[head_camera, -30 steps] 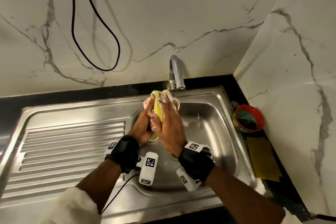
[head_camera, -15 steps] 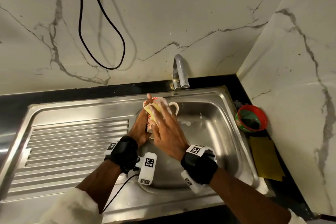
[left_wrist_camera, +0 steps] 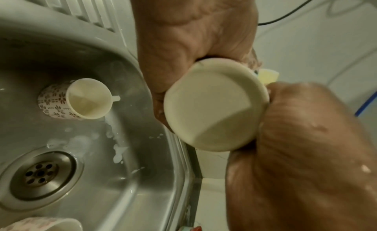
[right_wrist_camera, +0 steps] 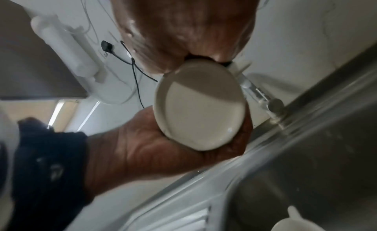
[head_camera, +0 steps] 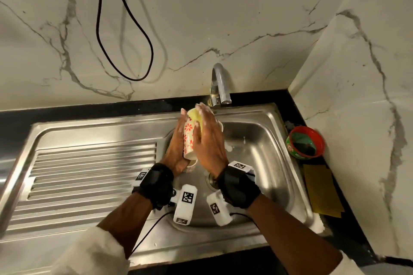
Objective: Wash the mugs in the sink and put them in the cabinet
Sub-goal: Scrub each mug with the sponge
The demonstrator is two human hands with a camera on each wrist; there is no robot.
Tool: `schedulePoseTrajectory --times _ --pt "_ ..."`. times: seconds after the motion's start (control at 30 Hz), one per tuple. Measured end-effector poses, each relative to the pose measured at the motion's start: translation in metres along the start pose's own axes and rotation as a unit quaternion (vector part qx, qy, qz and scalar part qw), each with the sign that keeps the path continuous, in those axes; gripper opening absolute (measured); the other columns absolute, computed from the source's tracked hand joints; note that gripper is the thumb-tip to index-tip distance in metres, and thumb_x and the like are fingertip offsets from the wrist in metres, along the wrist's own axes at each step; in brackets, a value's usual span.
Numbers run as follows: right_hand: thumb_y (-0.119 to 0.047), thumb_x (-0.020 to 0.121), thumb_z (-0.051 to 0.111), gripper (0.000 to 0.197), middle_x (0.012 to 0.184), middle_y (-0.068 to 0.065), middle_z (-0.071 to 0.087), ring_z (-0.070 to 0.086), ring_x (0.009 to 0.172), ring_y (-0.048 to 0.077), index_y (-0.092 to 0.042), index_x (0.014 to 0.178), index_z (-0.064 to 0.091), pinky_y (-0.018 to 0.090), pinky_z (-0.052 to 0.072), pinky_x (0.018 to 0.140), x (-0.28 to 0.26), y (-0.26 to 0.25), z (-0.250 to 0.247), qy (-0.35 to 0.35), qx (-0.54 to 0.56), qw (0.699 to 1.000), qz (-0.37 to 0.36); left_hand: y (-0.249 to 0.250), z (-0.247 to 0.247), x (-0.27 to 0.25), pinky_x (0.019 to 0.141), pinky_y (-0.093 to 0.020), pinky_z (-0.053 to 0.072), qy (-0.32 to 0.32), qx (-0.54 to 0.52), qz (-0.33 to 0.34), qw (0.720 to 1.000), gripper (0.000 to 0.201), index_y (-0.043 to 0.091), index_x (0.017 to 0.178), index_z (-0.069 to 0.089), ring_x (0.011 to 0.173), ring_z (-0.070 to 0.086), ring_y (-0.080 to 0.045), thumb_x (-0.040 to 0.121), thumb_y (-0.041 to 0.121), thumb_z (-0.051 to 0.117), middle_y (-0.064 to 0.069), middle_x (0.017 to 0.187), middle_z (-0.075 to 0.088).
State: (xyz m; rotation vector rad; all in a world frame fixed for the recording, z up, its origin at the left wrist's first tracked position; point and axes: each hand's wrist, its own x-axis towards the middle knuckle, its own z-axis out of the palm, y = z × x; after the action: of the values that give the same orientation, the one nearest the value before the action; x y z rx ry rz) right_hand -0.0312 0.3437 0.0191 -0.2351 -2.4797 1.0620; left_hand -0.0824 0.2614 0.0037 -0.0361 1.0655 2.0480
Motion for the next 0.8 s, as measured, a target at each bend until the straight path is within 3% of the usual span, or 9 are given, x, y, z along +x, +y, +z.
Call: schedulePoseTrajectory --times 0.1,0.2,0.33,0.43,0.5,0.57,0.63,0.7,0.8 --pt "-0.018 0.095 0.034 0.054 0.153 0.018 0.036 0.029 0.144 0.032 -0.001 0.146 0.037 0.045 0.022 0.120 -0.016 -0.003 -0.001 -0.053 -0.157 0.970 -0.177 0.008 -0.001 -0.002 0.079 -0.034 0.055 -0.002 -0.005 -0.001 1.000 0.060 0.013 0.110 0.064 0.090 0.063 -0.022 0.094 0.066 0.043 -0.012 0.101 0.063" --pt "-0.018 0.099 0.034 0.049 0.152 0.017 0.038 0.027 0.145 0.030 0.000 0.144 0.041 0.045 0.020 0.121 -0.024 0.015 -0.008 -0.088 -0.162 0.948 -0.259 0.012 -0.004 -0.001 0.079 -0.034 0.055 0.002 0.009 -0.030 0.999 0.066 0.010 0.115 0.061 0.089 0.064 -0.024 0.089 0.069 0.051 -0.013 0.099 0.064" --pt "-0.024 0.100 0.033 0.050 0.155 0.009 0.035 0.026 0.146 0.020 -0.009 0.148 0.035 0.040 0.019 0.121 -0.006 0.013 -0.001 -0.024 -0.056 0.996 -0.073 0.010 0.002 -0.002 0.096 -0.040 0.048 0.001 0.009 -0.011 1.000 0.068 0.008 0.134 0.055 0.111 0.058 -0.029 0.094 0.063 0.048 -0.019 0.127 0.059" --pt "-0.028 0.101 0.032 0.054 0.154 0.011 0.034 0.031 0.143 0.024 -0.011 0.151 0.026 0.046 0.029 0.116 0.006 0.004 0.003 0.033 0.003 0.993 0.116 0.010 0.010 -0.003 0.080 -0.033 0.055 -0.003 0.032 -0.007 0.999 0.061 0.011 0.130 0.058 0.095 0.064 -0.023 0.096 0.059 0.045 -0.016 0.113 0.065" --pt "-0.024 0.101 0.032 0.053 0.157 0.012 0.030 0.022 0.147 0.025 -0.008 0.151 0.027 0.044 0.021 0.121 -0.005 -0.003 0.004 0.028 -0.060 0.997 0.040 0.009 0.006 -0.004 0.085 -0.032 0.055 -0.013 0.015 0.002 1.000 0.066 0.011 0.130 0.059 0.100 0.065 -0.023 0.093 0.064 0.047 -0.014 0.116 0.066" --pt "-0.021 0.100 0.032 0.051 0.155 0.013 0.034 0.020 0.148 0.026 -0.004 0.148 0.035 0.044 0.018 0.121 -0.026 -0.012 0.004 -0.011 -0.128 0.983 -0.134 0.011 0.001 -0.005 0.079 -0.026 0.056 -0.016 0.011 -0.005 1.000 0.074 0.013 0.114 0.060 0.091 0.066 -0.015 0.076 0.076 0.059 -0.004 0.103 0.068" --pt "-0.020 0.099 0.035 0.050 0.154 0.013 0.036 0.023 0.147 0.025 -0.004 0.146 0.039 0.043 0.018 0.121 -0.031 -0.004 0.004 -0.040 -0.144 0.967 -0.205 0.015 0.000 -0.007 0.077 -0.026 0.056 -0.022 0.003 -0.018 1.000 0.072 0.015 0.109 0.058 0.084 0.065 -0.014 0.073 0.077 0.061 -0.002 0.092 0.068" --pt "-0.025 0.101 0.035 0.049 0.153 0.010 0.037 0.027 0.145 0.020 -0.010 0.147 0.036 0.042 0.021 0.120 -0.017 0.011 0.002 0.010 -0.080 0.991 -0.110 0.019 0.000 -0.006 0.082 -0.032 0.054 -0.034 -0.009 -0.006 0.999 0.059 0.013 0.114 0.062 0.089 0.064 -0.020 0.091 0.066 0.049 -0.009 0.099 0.067" --pt "-0.040 0.101 0.029 0.052 0.147 0.005 0.042 0.041 0.134 0.017 -0.017 0.147 0.031 0.045 0.038 0.109 0.001 0.026 0.002 0.028 -0.012 0.999 0.040 0.019 -0.003 -0.007 0.079 -0.032 0.052 -0.007 0.023 0.003 1.000 0.054 0.015 0.113 0.064 0.086 0.061 -0.020 0.094 0.062 0.046 -0.009 0.100 0.065"
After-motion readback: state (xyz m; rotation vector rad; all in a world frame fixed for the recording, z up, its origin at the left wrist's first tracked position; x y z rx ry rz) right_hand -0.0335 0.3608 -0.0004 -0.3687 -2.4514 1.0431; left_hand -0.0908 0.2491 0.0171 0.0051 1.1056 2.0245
